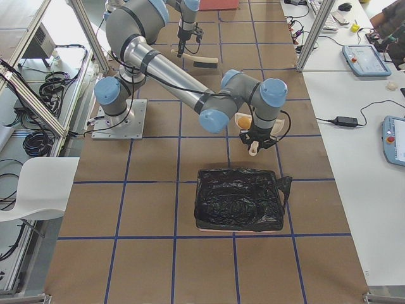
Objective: Sweep and dump trash in nearest bin
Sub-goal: 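Lift the dustpan toward the black-bagged bin with the right gripper while the left withdraws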
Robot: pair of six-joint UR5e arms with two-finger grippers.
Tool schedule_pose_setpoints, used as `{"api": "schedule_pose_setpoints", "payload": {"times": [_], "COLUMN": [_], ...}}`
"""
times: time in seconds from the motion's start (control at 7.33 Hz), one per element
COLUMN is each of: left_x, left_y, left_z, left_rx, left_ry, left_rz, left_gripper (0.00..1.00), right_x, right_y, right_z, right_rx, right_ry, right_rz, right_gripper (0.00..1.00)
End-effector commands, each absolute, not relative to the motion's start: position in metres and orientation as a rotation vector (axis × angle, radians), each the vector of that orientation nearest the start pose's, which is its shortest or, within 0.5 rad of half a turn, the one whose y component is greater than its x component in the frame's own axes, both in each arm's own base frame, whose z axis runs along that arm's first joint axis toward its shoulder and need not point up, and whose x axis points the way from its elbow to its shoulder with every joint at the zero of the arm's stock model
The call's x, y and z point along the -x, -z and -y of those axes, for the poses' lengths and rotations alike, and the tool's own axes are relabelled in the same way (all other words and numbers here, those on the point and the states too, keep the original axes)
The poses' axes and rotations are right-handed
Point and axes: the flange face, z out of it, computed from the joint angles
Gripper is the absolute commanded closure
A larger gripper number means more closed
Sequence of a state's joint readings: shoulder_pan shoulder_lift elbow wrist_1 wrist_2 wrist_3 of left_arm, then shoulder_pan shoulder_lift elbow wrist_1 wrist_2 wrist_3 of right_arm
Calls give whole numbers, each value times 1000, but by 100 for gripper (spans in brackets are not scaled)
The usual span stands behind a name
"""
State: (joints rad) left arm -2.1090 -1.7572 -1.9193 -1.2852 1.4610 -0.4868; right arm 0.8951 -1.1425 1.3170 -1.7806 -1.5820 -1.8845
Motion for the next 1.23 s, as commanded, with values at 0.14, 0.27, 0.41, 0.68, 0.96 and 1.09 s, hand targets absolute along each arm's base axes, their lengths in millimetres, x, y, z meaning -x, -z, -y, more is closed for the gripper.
{"api": "schedule_pose_setpoints", "payload": {"times": [0.14,0.27,0.41,0.68,0.96,1.09], "left_x": [377,379,381,382,380,381], "left_y": [-256,-257,-249,-244,-241,-239], "left_z": [347,351,356,357,358,359], "left_rx": [-36,-29,-27,-29,-24,-24], "left_ry": [-366,-322,-316,-322,-328,-332], "left_rz": [-3100,-3124,-3121,-3118,-3114,-3112], "left_gripper": [100,100,100,100,99,99], "right_x": [432,466,496,541,594,606], "right_y": [-465,-477,-483,-489,-461,-457], "right_z": [478,447,423,396,405,407], "right_rx": [1480,1434,1389,1359,1378,1412], "right_ry": [140,161,184,160,109,66], "right_rz": [-2811,-2848,-2891,-2951,-2966,-2961], "right_gripper": [100,100,100,100,100,100]}}
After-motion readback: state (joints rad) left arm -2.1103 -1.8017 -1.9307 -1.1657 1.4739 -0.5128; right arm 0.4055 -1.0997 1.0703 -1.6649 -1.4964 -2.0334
